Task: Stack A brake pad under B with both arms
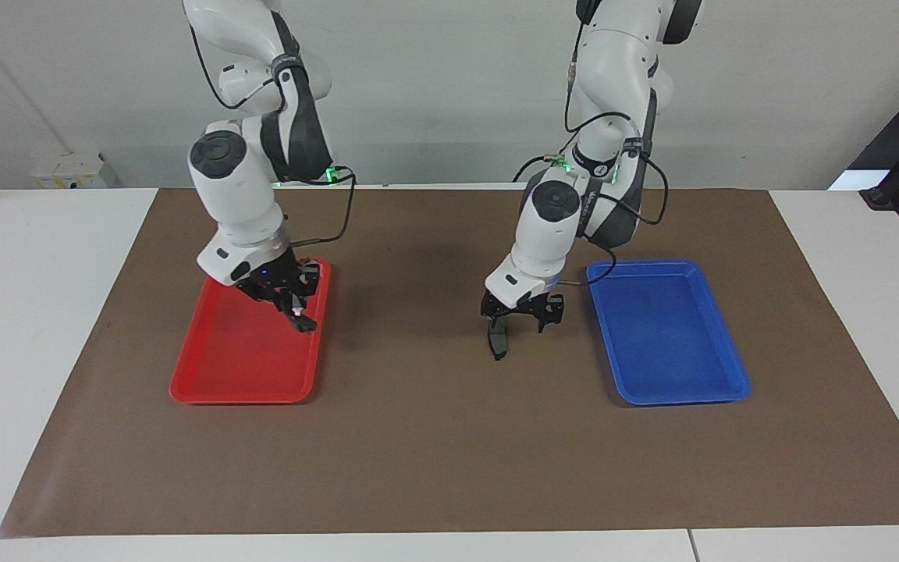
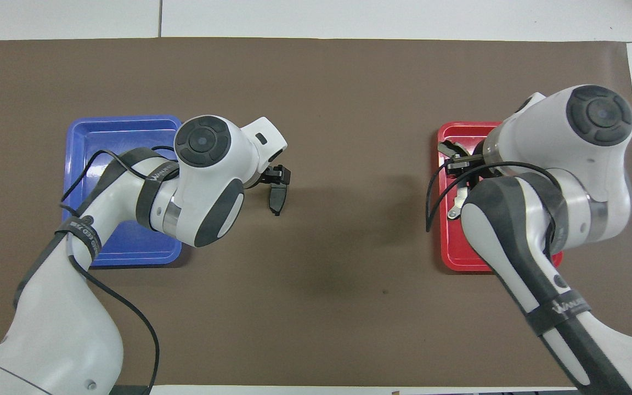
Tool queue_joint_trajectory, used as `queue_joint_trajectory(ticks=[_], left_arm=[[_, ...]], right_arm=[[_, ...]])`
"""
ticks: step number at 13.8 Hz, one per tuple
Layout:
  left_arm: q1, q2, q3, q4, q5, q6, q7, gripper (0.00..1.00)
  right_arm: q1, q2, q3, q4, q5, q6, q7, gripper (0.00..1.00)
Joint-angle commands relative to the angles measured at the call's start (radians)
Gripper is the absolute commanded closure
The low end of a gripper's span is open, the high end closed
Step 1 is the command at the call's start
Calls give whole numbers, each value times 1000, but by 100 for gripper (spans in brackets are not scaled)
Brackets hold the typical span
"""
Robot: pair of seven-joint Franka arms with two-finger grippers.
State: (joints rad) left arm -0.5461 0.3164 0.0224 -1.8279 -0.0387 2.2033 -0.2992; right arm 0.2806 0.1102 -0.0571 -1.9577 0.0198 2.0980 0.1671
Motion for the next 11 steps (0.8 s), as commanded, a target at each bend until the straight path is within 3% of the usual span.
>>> queue_joint_trajectory(ticks=[1, 5, 11], left_arm=[[76, -89, 1, 7, -6, -126, 137, 0], [280, -161, 1, 13, -6, -267, 452, 0], [482, -288, 2, 12, -1, -448, 639, 0]], right_arm=[[90, 81, -1, 77, 11, 17, 174, 100], [239, 264, -1, 264, 9, 13, 359, 100], [353, 387, -1, 382, 11, 42, 477, 100]])
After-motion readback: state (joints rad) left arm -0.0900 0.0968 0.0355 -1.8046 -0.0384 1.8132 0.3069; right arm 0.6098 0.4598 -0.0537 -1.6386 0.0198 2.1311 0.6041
